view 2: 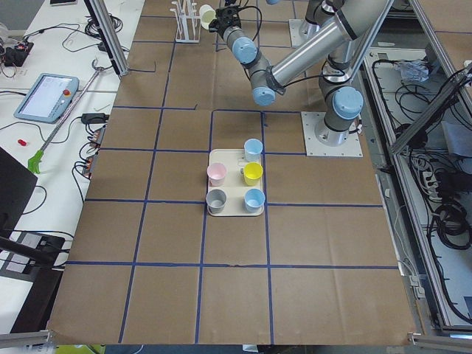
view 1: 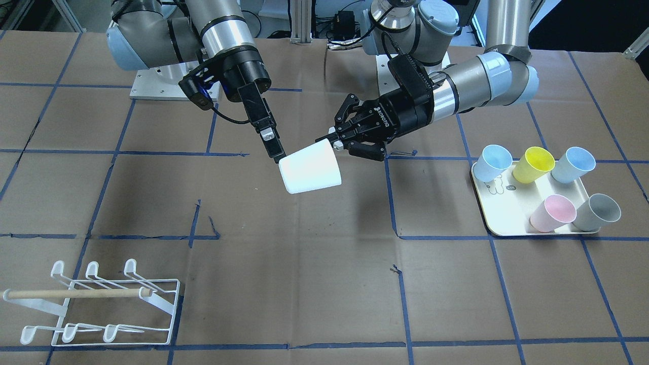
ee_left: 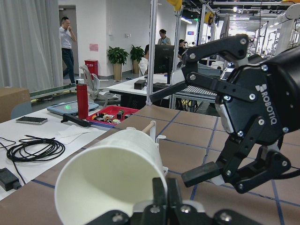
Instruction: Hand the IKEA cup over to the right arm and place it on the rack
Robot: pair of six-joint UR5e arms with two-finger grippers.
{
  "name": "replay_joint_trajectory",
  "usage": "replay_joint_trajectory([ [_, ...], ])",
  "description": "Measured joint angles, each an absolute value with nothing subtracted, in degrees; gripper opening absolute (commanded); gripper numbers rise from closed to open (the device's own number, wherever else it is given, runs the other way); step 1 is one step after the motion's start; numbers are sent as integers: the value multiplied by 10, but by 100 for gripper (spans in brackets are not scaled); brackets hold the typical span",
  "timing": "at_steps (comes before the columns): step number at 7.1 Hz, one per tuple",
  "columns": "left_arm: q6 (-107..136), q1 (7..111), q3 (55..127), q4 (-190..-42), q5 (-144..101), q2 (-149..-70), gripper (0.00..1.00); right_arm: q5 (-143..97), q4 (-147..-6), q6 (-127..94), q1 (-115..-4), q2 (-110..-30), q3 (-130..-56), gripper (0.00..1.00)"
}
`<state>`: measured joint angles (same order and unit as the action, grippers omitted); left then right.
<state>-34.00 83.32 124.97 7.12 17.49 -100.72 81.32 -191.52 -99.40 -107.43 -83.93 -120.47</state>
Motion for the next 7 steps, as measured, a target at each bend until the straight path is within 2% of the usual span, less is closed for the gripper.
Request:
replay_joint_trajectory([
  [6, -338, 833, 1250, 71, 175, -1007, 0, 810, -1915, -995, -1087, -794, -1163, 99],
  [7, -338, 833, 1250, 71, 175, -1007, 0, 810, -1914, -995, -1089, -790, -1161, 94],
])
